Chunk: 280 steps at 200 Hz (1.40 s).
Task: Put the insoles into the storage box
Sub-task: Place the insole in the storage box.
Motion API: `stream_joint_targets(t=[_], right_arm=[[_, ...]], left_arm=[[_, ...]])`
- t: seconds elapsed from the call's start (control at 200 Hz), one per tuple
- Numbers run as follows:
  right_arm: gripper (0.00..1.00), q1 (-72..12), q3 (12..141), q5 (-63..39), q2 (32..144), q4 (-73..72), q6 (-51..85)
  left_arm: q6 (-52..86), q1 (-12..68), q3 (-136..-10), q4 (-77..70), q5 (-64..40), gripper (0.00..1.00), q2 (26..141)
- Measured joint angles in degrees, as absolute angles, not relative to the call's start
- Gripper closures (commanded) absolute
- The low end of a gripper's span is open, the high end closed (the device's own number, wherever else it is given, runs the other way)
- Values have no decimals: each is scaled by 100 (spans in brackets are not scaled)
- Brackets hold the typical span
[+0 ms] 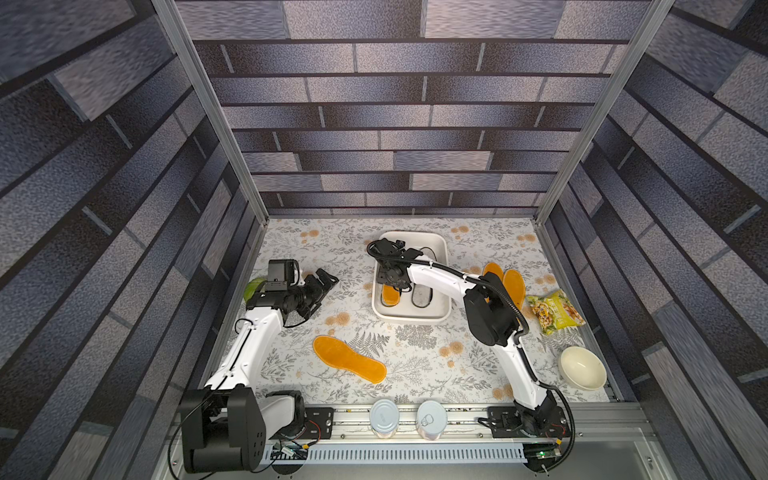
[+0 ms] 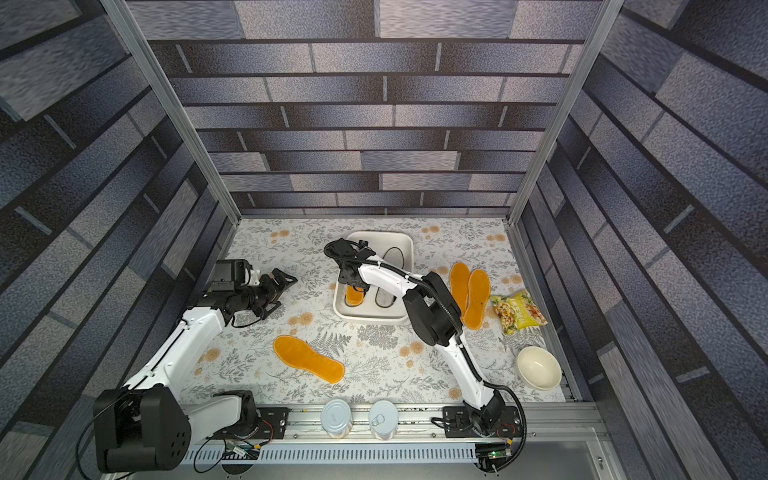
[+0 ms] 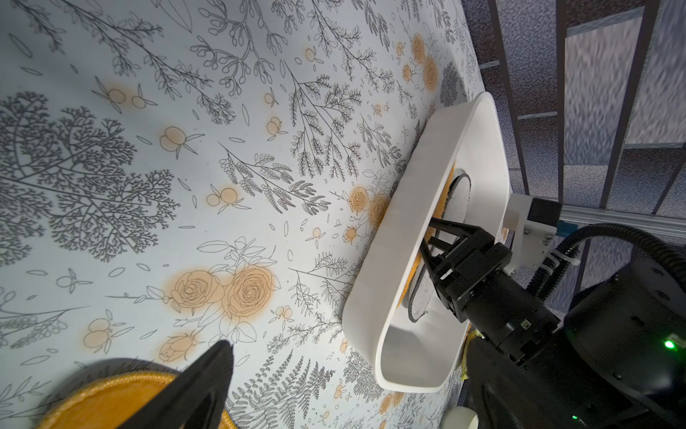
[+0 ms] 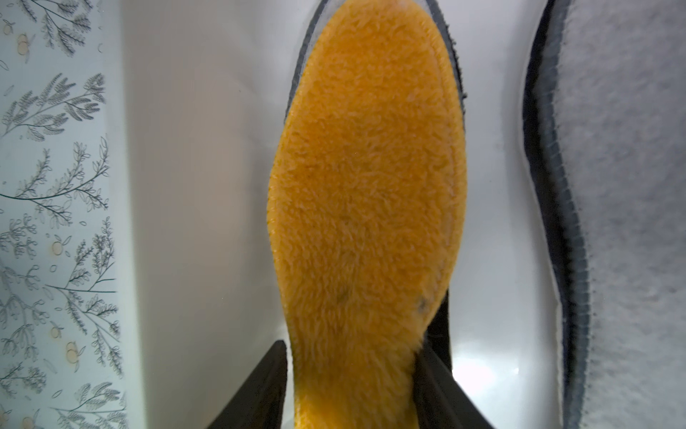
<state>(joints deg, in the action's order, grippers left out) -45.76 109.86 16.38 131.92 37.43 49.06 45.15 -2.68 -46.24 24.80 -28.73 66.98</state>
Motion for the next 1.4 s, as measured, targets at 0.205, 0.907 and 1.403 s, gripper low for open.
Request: stream_joint_targets(t=[0.205,0.907,1.403], right_arm=[[41,-4545,10923,1638,13192,3723,4908],[26,-4545,10634,1638,12746,3483,4807],[13,-4464,10151,1684,11393,3636,4139]], left_arm=[[4515,-268,-4624,2480,-2873,0,6698],[4515,-268,-4624,2482,-2873,0,6696],[4515,-268,-4626,2486,-2867,0,6696]])
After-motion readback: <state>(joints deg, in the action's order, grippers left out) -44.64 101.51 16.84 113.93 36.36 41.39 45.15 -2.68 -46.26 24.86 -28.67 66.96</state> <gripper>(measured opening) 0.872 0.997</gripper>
